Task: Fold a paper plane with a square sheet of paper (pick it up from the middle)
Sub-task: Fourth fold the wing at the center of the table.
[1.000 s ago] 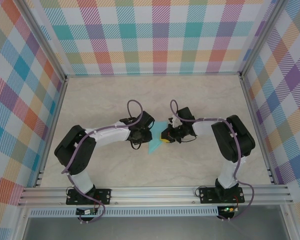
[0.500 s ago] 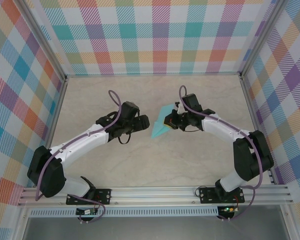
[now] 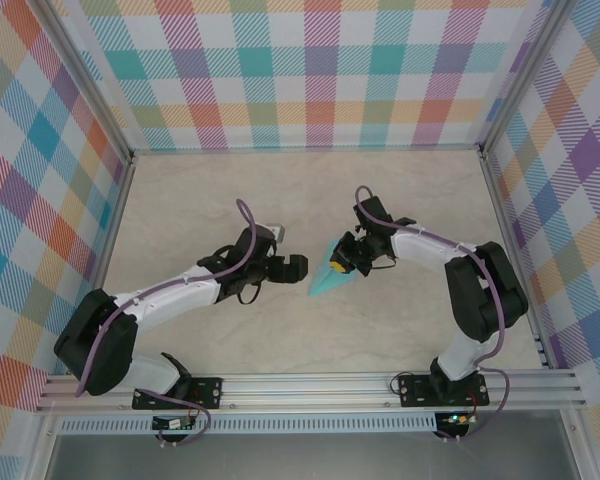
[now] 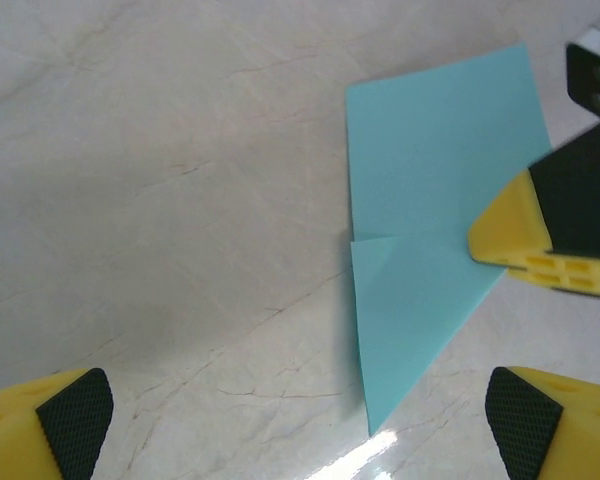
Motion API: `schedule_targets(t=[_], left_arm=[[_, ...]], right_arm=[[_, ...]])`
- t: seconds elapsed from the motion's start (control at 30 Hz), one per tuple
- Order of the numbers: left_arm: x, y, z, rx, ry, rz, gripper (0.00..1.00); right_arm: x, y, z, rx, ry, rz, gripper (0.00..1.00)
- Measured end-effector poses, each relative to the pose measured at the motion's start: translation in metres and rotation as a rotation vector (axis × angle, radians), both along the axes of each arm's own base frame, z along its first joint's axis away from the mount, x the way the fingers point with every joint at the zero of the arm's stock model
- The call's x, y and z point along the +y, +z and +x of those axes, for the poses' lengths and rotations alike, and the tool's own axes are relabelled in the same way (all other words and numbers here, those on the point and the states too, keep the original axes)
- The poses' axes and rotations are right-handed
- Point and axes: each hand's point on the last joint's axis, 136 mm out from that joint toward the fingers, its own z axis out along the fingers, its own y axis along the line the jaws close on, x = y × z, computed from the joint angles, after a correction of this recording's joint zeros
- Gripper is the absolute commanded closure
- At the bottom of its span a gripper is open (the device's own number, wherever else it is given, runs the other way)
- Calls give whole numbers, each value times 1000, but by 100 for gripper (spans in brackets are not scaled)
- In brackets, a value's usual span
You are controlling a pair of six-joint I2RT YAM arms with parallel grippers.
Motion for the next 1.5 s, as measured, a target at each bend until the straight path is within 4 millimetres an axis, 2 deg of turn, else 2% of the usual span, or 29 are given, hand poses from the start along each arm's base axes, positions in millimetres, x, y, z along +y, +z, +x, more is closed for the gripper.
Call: schedule_targets(t=[0.1, 0.27, 0.53, 0.7, 0.8, 0.9, 1.13, 1.27, 1.5], left_arm=[[-17, 6, -7, -83, -104, 17, 4], [-32, 14, -6, -211, -189, 18, 5], [-50, -22, -12, -282, -314, 98, 12], [-64, -42, -14, -322, -392, 146, 24], [-66, -56, -12, -335, -411, 183, 30], [-65, -65, -7, -353, -412, 215, 35], [-65, -63, 2, -420, -399, 247, 56], [-65, -62, 4, -441, -400, 246, 63], [-65, -67, -1, -436, -425, 253, 74]], right_arm=[[0, -4, -1, 35, -17, -7, 99], [-1, -8, -4, 77, -41, -11, 99], [2, -7, -7, 122, -67, 9, 98], [4, -6, -7, 146, -70, 19, 98], [6, -3, -5, 147, -69, 23, 97], [7, 1, -4, 147, -68, 27, 92], [6, 0, -8, 179, -83, 29, 74], [5, -1, -9, 189, -87, 25, 74], [3, -6, -9, 206, -92, 15, 79]])
